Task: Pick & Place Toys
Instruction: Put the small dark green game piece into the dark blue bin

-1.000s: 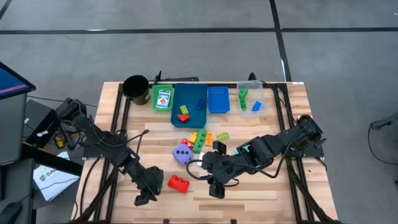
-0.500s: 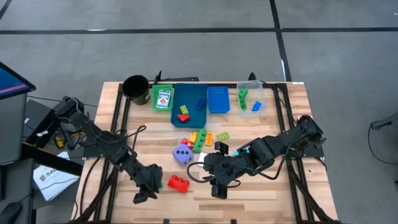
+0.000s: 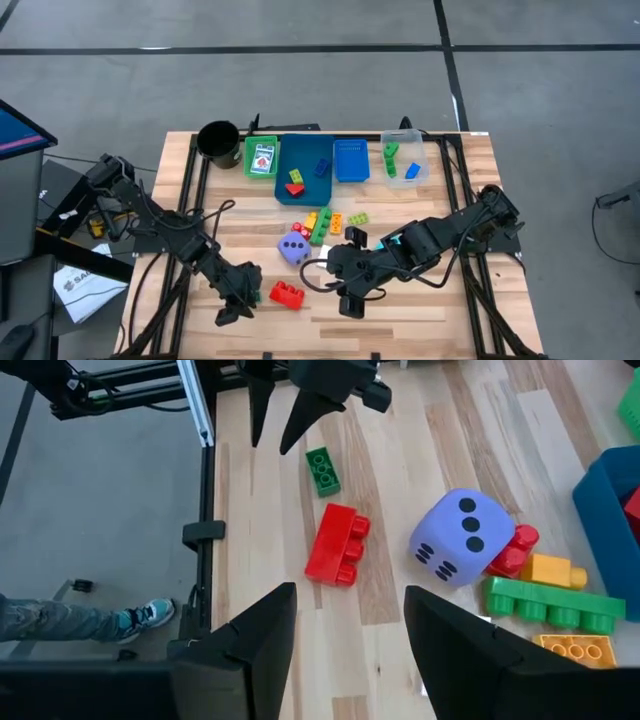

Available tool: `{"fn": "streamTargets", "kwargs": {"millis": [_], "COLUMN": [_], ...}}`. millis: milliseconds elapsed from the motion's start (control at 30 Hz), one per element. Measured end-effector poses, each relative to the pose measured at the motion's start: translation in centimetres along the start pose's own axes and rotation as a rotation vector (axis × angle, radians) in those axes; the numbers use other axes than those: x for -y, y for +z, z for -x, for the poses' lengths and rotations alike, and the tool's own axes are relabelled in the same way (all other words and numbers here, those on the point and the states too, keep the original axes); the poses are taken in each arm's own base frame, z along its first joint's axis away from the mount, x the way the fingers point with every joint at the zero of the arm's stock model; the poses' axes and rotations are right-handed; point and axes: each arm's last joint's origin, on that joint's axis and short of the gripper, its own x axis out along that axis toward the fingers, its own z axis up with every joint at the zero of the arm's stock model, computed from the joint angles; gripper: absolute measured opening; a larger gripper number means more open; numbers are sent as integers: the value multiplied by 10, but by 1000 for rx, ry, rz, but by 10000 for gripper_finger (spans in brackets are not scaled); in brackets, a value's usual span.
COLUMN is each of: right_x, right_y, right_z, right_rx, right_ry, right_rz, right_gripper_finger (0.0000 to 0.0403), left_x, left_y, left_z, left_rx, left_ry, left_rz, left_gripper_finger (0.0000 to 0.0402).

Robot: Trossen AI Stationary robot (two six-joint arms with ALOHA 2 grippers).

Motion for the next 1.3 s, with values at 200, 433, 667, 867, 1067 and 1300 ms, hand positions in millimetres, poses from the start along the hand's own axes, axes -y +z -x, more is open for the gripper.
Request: {"fn": "streamTargets", "kwargs": {"millis": [200, 433, 667, 867, 1067, 1300], "right_x": [4, 9, 9, 9, 9, 9], "right_y": [3, 6, 6, 6, 6, 6], "right_z": [-1, -3, -3, -3, -3, -3], "right_rx": [10, 12, 11, 11, 11, 10], "right_ry": [-4, -14, -15, -15, -15, -15], "right_rz": [-12, -23, -22, -22, -17, -14], "right_gripper_finger": [184, 184, 184, 184, 184, 184], "left_x": [-1, -6, -12, -13, -13, -17], "left_y": [-1, -5, -11, -12, -12, -14], "left_z": [0, 0, 1, 1, 1, 2], "left_rx": [-8, -54, -117, -127, -124, -104], "left_ry": [6, 56, 121, 135, 138, 214], "left_rz": [35, 54, 66, 68, 67, 96], "left_gripper_finger": [141, 198, 272, 315, 349, 386]}}
